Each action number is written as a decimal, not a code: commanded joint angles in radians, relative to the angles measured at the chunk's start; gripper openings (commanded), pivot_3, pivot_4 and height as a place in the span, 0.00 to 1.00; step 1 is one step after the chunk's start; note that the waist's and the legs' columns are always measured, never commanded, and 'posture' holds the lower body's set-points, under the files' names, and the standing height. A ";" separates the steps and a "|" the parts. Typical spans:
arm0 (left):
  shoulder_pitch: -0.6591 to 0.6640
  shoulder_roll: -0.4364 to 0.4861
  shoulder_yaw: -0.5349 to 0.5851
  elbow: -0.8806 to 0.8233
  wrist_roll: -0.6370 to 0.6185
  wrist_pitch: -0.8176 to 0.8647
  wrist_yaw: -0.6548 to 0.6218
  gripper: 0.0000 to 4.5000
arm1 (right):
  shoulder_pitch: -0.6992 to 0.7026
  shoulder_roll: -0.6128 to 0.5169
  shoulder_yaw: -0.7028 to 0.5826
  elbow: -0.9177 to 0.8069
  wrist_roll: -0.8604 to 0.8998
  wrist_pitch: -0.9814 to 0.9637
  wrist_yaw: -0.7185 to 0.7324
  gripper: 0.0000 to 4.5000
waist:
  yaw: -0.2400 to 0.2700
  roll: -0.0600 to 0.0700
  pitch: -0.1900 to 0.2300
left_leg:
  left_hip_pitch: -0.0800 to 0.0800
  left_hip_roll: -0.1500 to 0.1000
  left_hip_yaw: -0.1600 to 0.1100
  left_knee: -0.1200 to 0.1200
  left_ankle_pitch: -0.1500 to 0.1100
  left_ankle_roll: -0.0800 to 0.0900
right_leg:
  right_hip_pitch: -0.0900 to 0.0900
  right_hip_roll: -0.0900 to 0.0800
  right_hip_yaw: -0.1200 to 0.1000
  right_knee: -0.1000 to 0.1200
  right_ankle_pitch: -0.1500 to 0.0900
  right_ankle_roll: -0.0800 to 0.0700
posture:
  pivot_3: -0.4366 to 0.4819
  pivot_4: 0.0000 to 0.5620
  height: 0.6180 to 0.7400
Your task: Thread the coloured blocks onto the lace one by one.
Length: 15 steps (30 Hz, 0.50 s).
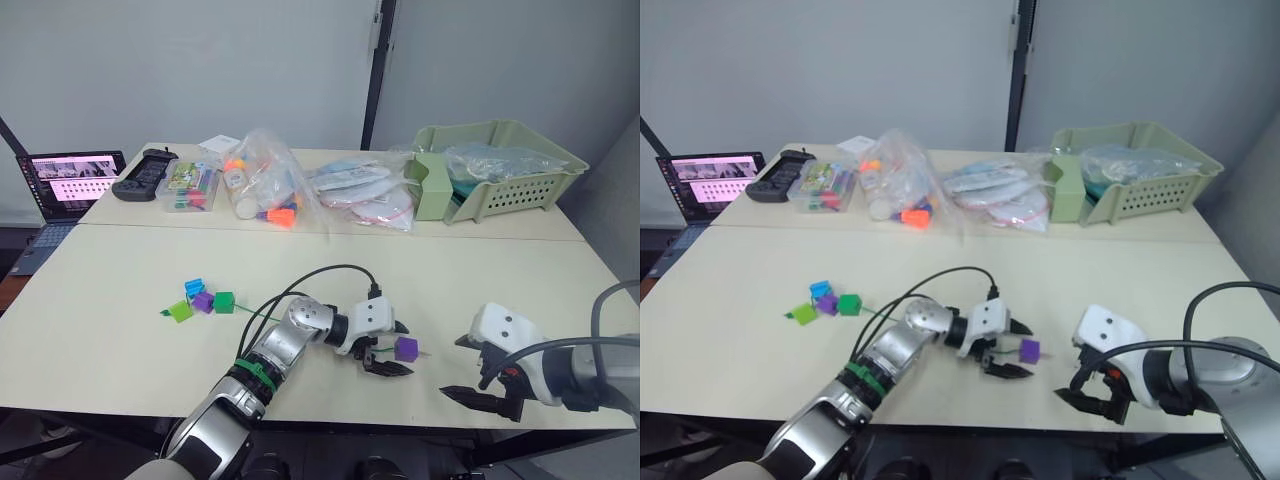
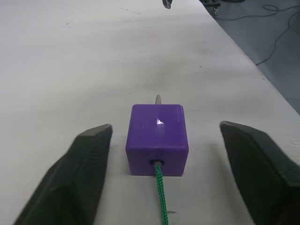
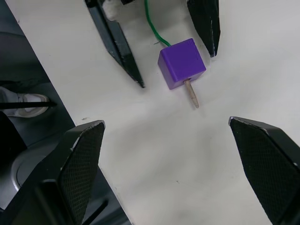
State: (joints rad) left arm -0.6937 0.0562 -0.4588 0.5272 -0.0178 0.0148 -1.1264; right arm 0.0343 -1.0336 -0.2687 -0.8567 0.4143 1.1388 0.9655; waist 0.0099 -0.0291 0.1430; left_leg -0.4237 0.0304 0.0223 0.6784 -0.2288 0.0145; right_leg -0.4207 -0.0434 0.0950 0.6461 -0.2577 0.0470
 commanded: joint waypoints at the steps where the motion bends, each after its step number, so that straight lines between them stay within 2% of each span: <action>1: -0.022 -0.029 0.000 0.006 0.005 -0.032 0.013 0.53 | 0.029 -0.004 -0.016 -0.012 -0.012 -0.042 -0.046 1.00 | 0.001 0.000 0.000 | 0.000 0.000 0.000 0.000 0.000 0.000 | 0.000 0.000 0.000 0.000 0.000 0.000 | 0.48 0.27 0.95; 4: -0.025 -0.045 0.001 0.034 0.015 -0.048 0.022 0.30 | 0.052 -0.013 0.019 0.023 -0.038 -0.100 -0.075 1.00 | 0.000 0.000 0.000 | 0.000 0.000 0.000 0.000 0.000 0.000 | 0.000 0.000 0.000 0.000 0.000 0.000 | 0.48 0.27 0.95; 5: -0.027 -0.048 0.002 0.039 0.018 -0.051 0.024 0.27 | 0.056 -0.022 0.033 0.036 -0.050 -0.123 -0.082 1.00 | 0.000 0.000 0.000 | 0.000 0.000 0.000 0.000 0.000 0.000 | 0.000 0.000 0.000 0.000 0.000 0.000 | 0.48 0.27 0.95; 9: -0.030 -0.049 0.003 0.040 0.025 -0.053 0.024 0.27 | 0.048 -0.062 0.092 0.087 -0.089 -0.207 -0.086 1.00 | 0.000 0.000 0.000 | 0.000 0.000 0.000 0.000 0.000 0.000 | 0.000 0.000 0.000 0.000 0.000 0.000 | 0.48 0.27 0.95; 15: -0.015 -0.013 -0.003 0.013 0.033 -0.046 0.003 0.27 | -0.121 -0.093 0.302 0.252 -0.187 -0.381 -0.053 1.00 | -0.009 0.000 0.000 | 0.001 0.000 0.000 0.000 0.000 0.000 | 0.001 0.000 0.000 0.000 0.000 0.000 | 0.48 0.27 0.95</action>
State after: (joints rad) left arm -0.7060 0.0385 -0.4579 0.5642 0.0073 -0.0211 -1.1178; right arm -0.0631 -1.1182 0.0102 -0.6206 0.2538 0.8058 0.9018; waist 0.0006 -0.0290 0.1429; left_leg -0.4222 0.0306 0.0228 0.6782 -0.2287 0.0144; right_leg -0.4202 -0.0429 0.0955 0.6462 -0.2575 0.0473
